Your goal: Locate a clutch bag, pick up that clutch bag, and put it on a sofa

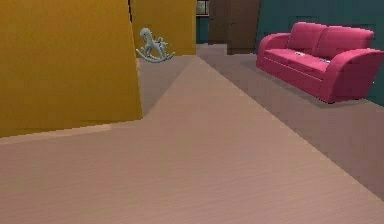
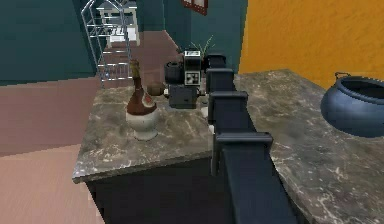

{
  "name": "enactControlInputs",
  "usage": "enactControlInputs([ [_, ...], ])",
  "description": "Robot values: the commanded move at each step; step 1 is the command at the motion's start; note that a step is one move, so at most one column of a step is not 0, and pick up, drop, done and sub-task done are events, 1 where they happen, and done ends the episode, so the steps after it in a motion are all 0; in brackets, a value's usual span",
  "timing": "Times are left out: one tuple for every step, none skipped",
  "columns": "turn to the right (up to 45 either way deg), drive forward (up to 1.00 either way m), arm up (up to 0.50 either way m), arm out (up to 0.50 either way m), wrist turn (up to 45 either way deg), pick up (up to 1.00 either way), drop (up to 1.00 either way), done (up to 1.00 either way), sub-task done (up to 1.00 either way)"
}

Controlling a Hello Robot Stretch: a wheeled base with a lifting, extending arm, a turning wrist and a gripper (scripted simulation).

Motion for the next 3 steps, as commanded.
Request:
enactControlInputs([
  [0.0,0.0,0.0,0.0,36.0,0.0,0.0,0.0,0.0],
  [0.0,0.0,-0.14,0.0,0.0,0.0,0.0,0.0,0.0],
  [0.0,0.0,0.0,0.0,0.0,1.0,0.0,0.0,0.0],
])
